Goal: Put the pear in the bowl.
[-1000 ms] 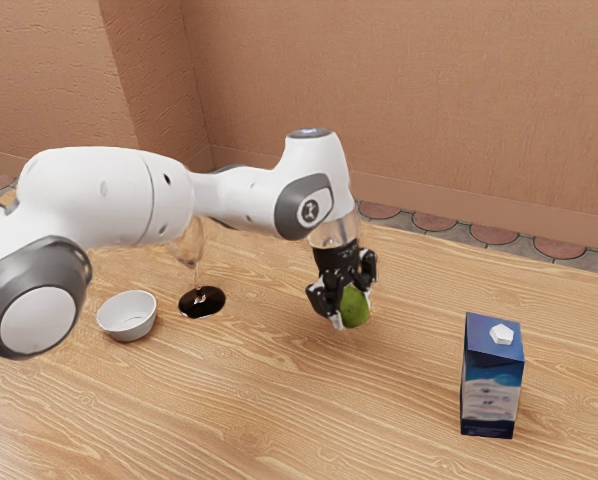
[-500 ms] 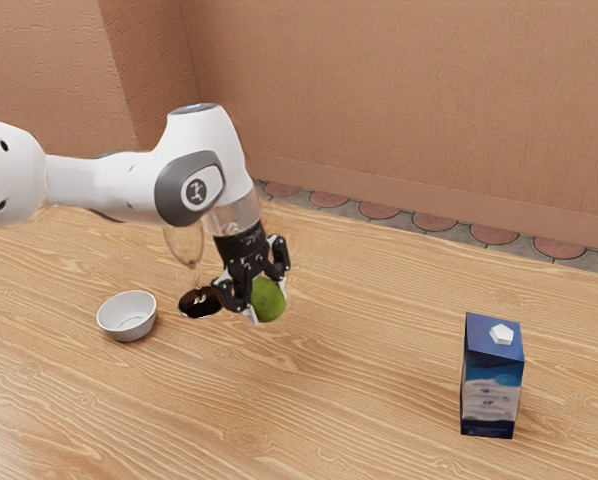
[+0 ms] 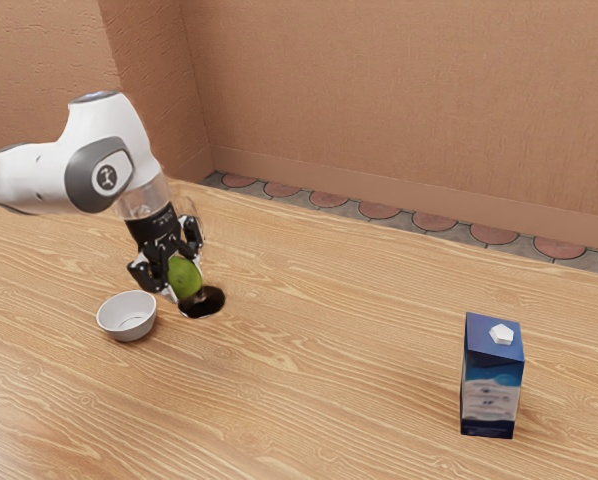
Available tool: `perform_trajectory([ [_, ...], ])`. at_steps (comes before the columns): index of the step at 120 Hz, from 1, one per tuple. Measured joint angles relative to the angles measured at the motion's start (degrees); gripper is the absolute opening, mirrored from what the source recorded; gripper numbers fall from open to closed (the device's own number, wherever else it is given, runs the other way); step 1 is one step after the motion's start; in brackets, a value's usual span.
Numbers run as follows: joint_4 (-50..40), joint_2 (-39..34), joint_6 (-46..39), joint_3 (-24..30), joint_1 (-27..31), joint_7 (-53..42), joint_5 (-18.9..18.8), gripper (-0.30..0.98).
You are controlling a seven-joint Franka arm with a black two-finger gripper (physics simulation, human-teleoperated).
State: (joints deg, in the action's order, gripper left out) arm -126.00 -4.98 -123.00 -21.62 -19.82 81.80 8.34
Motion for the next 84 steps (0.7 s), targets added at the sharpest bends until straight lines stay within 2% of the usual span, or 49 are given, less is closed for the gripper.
perform_trajectory([
  [31,0.8,2.6,-0.2,-5.6,1.4,0.0,-3.7,0.29],
  [84,6.7,12.6,-1.7,-12.0,2.2,-0.3,-4.0,0.32],
])
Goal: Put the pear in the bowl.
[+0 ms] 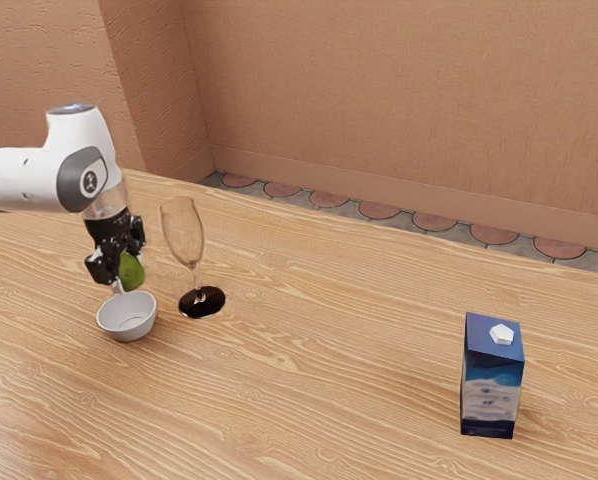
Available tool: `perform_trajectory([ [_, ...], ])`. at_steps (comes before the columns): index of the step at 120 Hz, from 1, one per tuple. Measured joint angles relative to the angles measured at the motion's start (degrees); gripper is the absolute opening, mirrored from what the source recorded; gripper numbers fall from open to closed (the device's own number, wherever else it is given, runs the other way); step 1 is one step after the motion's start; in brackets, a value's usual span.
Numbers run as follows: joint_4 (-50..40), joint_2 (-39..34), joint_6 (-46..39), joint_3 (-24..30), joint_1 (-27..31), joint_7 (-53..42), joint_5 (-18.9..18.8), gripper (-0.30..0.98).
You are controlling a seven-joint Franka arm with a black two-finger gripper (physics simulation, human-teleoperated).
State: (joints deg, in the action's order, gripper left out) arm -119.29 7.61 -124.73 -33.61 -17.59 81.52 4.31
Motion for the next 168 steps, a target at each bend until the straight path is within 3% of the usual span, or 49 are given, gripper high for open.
perform_trajectory([
  [72,3.5,12.0,-5.2,0.8,4.3,-0.9,2.7,0.34],
  [106,3.4,11.6,-7.4,0.9,4.4,-1.2,4.2,0.56],
  [143,1.7,0.4,-2.9,0.1,1.9,-6.9,3.8,0.64],
  [168,5.4,-7.8,8.4,0.6,-0.4,-21.4,-2.5,0.66],
])
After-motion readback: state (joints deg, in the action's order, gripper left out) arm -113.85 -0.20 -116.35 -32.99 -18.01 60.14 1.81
